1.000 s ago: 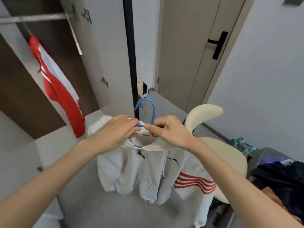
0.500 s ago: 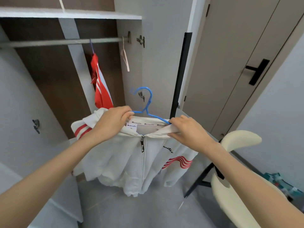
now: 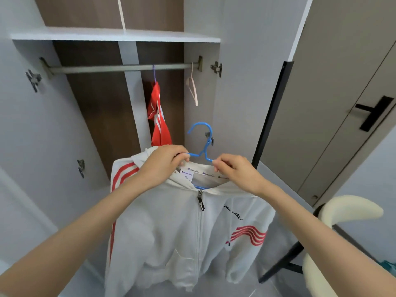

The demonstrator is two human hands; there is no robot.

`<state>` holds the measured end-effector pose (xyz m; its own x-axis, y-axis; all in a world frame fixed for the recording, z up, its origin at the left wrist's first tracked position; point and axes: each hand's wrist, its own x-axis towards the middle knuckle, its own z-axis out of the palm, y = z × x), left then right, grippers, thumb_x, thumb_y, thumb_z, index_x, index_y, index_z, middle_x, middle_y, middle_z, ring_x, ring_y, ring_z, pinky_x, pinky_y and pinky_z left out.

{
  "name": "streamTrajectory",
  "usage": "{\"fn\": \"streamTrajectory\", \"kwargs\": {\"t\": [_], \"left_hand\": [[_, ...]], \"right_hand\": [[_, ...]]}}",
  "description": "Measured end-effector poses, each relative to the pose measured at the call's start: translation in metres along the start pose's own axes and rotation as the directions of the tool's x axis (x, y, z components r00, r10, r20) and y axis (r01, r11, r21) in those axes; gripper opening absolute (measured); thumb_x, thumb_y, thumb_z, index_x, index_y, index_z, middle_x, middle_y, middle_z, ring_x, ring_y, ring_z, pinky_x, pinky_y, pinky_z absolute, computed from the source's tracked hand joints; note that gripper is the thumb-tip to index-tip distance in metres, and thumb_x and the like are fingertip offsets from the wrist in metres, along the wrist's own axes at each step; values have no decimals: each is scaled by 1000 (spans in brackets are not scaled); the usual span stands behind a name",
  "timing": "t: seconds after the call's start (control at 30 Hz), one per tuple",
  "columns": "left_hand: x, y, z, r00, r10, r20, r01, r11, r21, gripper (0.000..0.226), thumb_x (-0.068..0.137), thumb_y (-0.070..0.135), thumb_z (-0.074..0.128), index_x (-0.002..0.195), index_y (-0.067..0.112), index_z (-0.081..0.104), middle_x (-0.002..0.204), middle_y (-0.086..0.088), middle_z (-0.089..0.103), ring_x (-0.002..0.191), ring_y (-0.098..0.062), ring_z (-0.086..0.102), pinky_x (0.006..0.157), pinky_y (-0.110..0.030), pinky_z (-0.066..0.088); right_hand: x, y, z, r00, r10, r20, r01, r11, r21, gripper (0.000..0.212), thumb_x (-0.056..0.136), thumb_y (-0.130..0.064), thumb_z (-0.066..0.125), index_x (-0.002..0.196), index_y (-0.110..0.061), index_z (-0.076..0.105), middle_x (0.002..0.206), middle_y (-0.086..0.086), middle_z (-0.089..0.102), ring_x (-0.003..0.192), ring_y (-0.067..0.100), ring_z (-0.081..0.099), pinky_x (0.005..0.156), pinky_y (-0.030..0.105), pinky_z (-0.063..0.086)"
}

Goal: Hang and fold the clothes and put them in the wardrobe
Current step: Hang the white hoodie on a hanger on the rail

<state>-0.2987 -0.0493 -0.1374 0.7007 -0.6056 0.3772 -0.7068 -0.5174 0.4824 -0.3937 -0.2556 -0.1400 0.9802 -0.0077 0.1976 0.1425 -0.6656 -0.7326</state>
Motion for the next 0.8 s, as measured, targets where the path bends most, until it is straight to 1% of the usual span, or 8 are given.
{"fn": "streamTrajectory", "kwargs": {"t": [0.1, 0.2, 0.27, 0.33, 0.43, 0.5, 0.67, 0.8], "left_hand": [[14, -19, -7, 968, 45, -246, 53, 924, 377, 17, 84, 42, 67, 91, 28, 68, 98, 9, 58, 95, -10, 50, 88, -27, 25], [23, -38, 1, 885, -228, -406, 393, 833, 389, 51, 72, 52, 74, 101, 17, 51, 103, -4, 49, 93, -20, 46, 81, -33, 43], [27, -51, 7, 817, -442, -369, 546, 800, 250, 52, 78, 52, 67, 101, 11, 45, 99, -7, 53, 90, -25, 53, 76, -39, 51], [33, -62, 14, 795, -561, -232, 607, 747, 271, 46, 90, 52, 49, 110, 10, 46, 103, -8, 59, 94, -30, 59, 79, -38, 49], [54, -71, 23, 852, -502, -149, 515, 750, 416, 38, 99, 39, 33, 116, 10, 52, 107, -10, 64, 93, -30, 60, 78, -36, 47], [75, -73, 28, 896, -412, -168, 438, 751, 494, 29, 100, 29, 33, 114, 10, 50, 101, -9, 64, 84, -29, 60, 70, -33, 45], [129, -93, 17, 939, -329, -97, 301, 656, 693, 19, 100, 19, 36, 115, 11, 45, 104, -6, 63, 89, -28, 63, 71, -34, 45], [164, -99, 24, 963, -256, 82, 188, 858, 478, 16, 101, 33, 36, 101, 18, 43, 91, 1, 59, 79, -22, 59, 66, -36, 48]], "right_hand": [[20, -7, -1, 1000, 10, -22, -9, 999, 53, 33, 98, -26, 50, 66, -21, 56, 48, -12, 36, 44, 5, 30, 46, 12, 27], [37, -5, -1, 999, 31, -30, -29, 997, 69, 34, 99, -26, 49, 67, -19, 57, 53, -10, 36, 44, 5, 30, 44, 11, 27], [48, 0, -4, 999, 49, -19, -48, 996, 77, 33, 98, -26, 50, 67, -19, 57, 51, -12, 37, 45, 5, 31, 45, 11, 27], [61, 7, -9, 998, 68, 5, -69, 994, 85, 31, 98, -27, 50, 70, -19, 60, 48, -14, 38, 45, 4, 32, 45, 11, 27], [80, 18, -14, 989, 90, 114, -109, 979, 173, 16, 99, -25, 49, 91, -21, 62, 42, -22, 45, 37, 3, 34, 40, 9, 26], [91, 27, -14, 984, 42, 173, -62, 992, 109, 14, 100, -27, 48, 99, -25, 62, 46, -30, 48, 37, -2, 43, 37, 7, 30], [124, 54, -22, 935, 55, 350, 13, 982, -188, 28, 97, -24, 49, 71, -31, 53, 53, -11, 51, 44, 1, 45, 55, 17, 38], [161, 70, -28, 930, 102, 352, -86, 994, -62, 32, 98, -24, 49, 66, -20, 51, 48, -11, 51, 44, 3, 46, 56, 15, 39]]}}
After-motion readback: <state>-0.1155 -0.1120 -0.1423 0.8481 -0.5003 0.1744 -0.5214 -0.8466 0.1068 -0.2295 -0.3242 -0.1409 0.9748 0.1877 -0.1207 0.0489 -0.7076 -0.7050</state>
